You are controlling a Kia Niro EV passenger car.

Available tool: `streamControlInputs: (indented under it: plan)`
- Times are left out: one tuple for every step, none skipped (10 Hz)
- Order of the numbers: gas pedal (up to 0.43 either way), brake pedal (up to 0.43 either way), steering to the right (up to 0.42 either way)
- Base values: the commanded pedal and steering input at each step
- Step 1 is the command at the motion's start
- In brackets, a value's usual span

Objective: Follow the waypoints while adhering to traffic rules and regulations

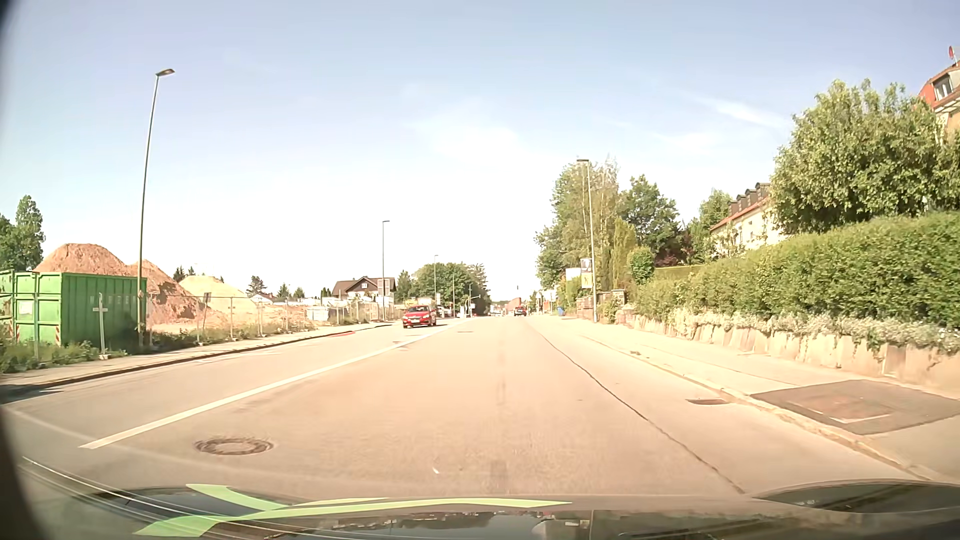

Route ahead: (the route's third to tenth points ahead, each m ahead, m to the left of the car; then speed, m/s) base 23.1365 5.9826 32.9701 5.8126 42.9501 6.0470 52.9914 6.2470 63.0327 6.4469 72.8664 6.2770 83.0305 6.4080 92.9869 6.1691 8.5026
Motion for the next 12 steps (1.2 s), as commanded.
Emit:
streamControlInputs:
  plan:
    - [0.098, 0.000, 0.035]
    - [0.098, 0.000, 0.035]
    - [0.098, 0.000, 0.035]
    - [0.098, 0.000, 0.034]
    - [0.098, 0.000, 0.033]
    - [0.098, 0.000, 0.028]
    - [0.098, 0.000, 0.023]
    - [0.098, 0.000, 0.015]
    - [0.098, 0.000, 0.011]
    - [0.098, 0.000, 0.008]
    - [0.098, 0.000, 0.005]
    - [0.098, 0.000, 0.001]
